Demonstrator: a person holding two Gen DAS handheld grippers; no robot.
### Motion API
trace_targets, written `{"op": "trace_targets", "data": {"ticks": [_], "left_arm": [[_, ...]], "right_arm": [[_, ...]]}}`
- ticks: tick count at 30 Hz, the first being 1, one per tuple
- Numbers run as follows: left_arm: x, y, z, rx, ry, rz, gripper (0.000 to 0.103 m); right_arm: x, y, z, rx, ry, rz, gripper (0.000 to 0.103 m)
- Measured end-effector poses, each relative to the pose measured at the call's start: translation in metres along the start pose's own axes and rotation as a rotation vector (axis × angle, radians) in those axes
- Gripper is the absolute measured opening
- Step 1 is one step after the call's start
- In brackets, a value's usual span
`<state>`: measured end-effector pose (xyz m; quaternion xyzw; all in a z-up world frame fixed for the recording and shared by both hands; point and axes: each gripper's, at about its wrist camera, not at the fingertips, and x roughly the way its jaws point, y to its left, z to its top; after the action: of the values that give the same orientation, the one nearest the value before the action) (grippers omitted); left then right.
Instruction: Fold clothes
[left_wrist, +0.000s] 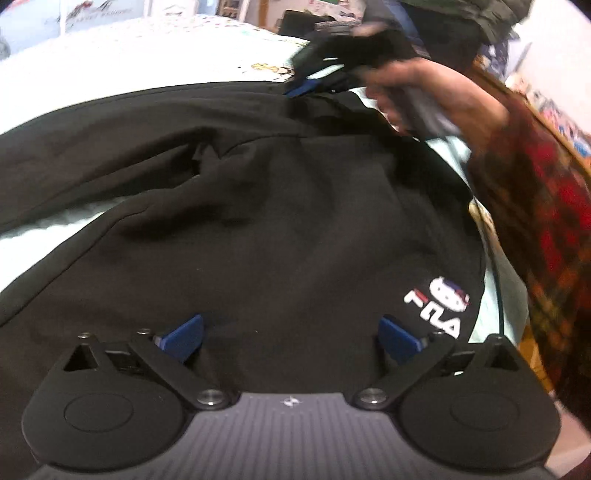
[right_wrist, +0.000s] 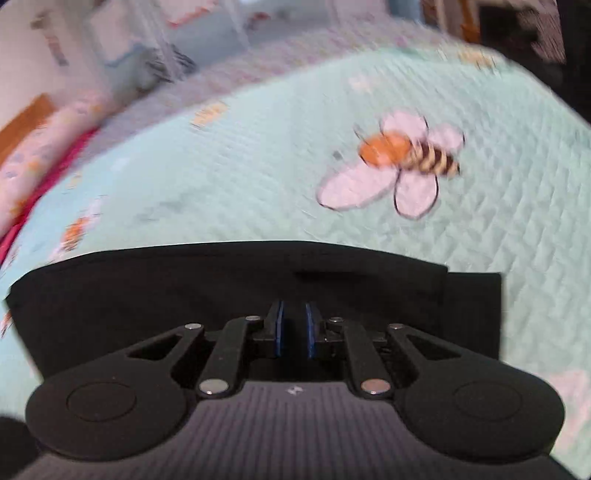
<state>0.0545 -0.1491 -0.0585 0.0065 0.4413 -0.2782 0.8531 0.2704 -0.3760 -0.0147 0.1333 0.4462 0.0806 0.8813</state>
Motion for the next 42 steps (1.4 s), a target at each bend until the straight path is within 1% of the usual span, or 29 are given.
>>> {"op": "trace_targets", "data": {"ticks": [2,3,5,6,8,9,10,12,13,14,15,17,19,20,21,22,25,27,29,30,31,32,35,38,39,40,42], "left_arm": [[0.001,-0.004,-0.003,0.016,-0.003,0.004,0.103],[0.001,-0.006,-0.004,0.025,-0.004,0.006,0.103],[0.002,-0.009,-0.007,0.041,-0.007,0.01,0.103],[0.003,-0.011,-0.008,0.049,-0.008,0.013,0.103],[0.004,-0.013,-0.01,0.061,-0.01,0.015,0.103],[0.004,-0.013,-0.01,0.061,-0.011,0.013,0.103],[0.004,-0.013,-0.01,0.061,-0.011,0.012,0.103],[0.004,-0.013,-0.01,0.062,-0.013,0.01,0.103],[0.004,-0.013,-0.01,0.062,-0.014,0.008,0.103],[0.004,-0.013,-0.011,0.063,-0.014,0.007,0.103],[0.004,-0.012,-0.011,0.063,-0.015,0.006,0.103],[0.004,-0.012,-0.011,0.064,-0.016,0.003,0.103],[0.006,-0.013,-0.011,0.066,-0.018,-0.004,0.103],[0.005,-0.011,-0.011,0.066,-0.019,-0.011,0.103],[0.006,-0.01,-0.011,0.064,-0.017,-0.018,0.103],[0.005,-0.007,-0.01,0.058,-0.015,-0.026,0.103],[0.002,0.001,-0.008,0.036,-0.009,-0.045,0.103],[0.001,0.003,-0.006,0.025,-0.006,-0.056,0.103],[-0.001,0.004,-0.007,0.019,-0.007,-0.066,0.103],[-0.002,0.005,-0.007,0.016,-0.008,-0.071,0.103],[-0.001,0.005,-0.007,0.015,-0.008,-0.072,0.103],[-0.001,0.005,-0.006,0.016,-0.008,-0.072,0.103],[0.001,0.004,-0.005,0.018,-0.008,-0.073,0.103],[0.0,0.003,-0.006,0.032,-0.012,-0.071,0.103],[0.001,0.003,-0.007,0.037,-0.014,-0.073,0.103],[0.0,0.004,-0.007,0.04,-0.015,-0.075,0.103],[0.0,0.005,-0.007,0.036,-0.016,-0.081,0.103]], "right_arm": [[0.02,-0.005,0.01,0.03,-0.012,-0.029,0.007],[0.03,-0.008,0.013,0.036,-0.023,-0.045,0.0],[0.039,-0.014,0.022,0.064,-0.062,-0.031,0.0],[0.042,-0.014,0.024,0.063,-0.084,-0.042,0.0],[0.041,-0.014,0.024,0.051,-0.118,-0.069,0.0],[0.035,-0.017,0.023,0.07,-0.14,-0.051,0.001],[0.027,-0.02,0.021,0.095,-0.163,-0.025,0.008],[0.008,-0.02,0.021,0.075,-0.179,0.013,0.008],[-0.001,-0.021,0.022,0.061,-0.185,0.032,0.013],[-0.006,-0.019,0.025,0.03,-0.159,0.043,0.02],[-0.009,-0.018,0.028,0.007,-0.128,0.04,0.025],[-0.012,-0.013,0.033,-0.065,-0.097,0.038,0.028],[-0.009,-0.01,0.038,-0.138,-0.074,0.023,0.041],[-0.007,-0.009,0.04,-0.194,-0.071,0.006,0.045],[-0.004,-0.007,0.041,-0.254,-0.071,-0.013,0.054],[0.001,-0.008,0.041,-0.31,-0.062,-0.036,0.056],[0.019,-0.014,0.041,-0.373,0.01,-0.042,0.056],[0.026,-0.013,0.036,-0.432,0.03,-0.072,0.055],[0.028,-0.014,0.032,-0.448,0.048,-0.044,0.048],[0.029,-0.015,0.03,-0.453,0.058,-0.027,0.034],[0.028,-0.014,0.029,-0.451,0.052,-0.009,0.012],[0.026,-0.014,0.029,-0.447,0.043,0.008,0.005],[0.026,-0.016,0.032,-0.431,0.0,0.001,0.004],[0.032,-0.026,0.035,-0.365,0.017,0.028,0.007],[0.03,-0.027,0.035,-0.344,0.015,0.031,0.012],[0.024,-0.029,0.037,-0.31,0.004,0.04,0.02],[0.002,-0.032,0.035,-0.26,-0.051,0.084,0.024]]}}
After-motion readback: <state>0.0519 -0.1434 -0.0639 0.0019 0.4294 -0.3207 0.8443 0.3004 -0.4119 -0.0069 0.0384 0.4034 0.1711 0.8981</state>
